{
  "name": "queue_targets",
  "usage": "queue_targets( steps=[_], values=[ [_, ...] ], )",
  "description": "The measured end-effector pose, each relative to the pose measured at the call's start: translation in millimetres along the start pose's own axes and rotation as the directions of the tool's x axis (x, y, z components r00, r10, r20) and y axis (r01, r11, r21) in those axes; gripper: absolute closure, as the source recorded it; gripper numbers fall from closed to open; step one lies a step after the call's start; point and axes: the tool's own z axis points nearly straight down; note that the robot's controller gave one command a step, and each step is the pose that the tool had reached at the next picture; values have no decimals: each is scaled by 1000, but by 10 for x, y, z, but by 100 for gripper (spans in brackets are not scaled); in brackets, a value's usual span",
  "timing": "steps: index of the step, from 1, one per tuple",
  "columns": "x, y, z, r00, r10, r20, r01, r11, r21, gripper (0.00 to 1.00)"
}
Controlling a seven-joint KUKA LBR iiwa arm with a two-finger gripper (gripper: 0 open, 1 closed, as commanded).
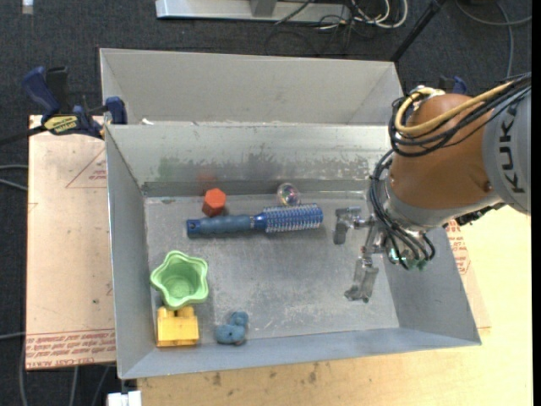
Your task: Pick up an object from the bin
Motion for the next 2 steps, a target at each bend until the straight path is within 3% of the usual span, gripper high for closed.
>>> queue_targets(
  steps=[1,2],
  values=[
    [-17,2,-33,1000,-2,7,2,1000,1,100],
    [-17,2,-33,1000,-2,7,2,1000,1,0]
  ],
)
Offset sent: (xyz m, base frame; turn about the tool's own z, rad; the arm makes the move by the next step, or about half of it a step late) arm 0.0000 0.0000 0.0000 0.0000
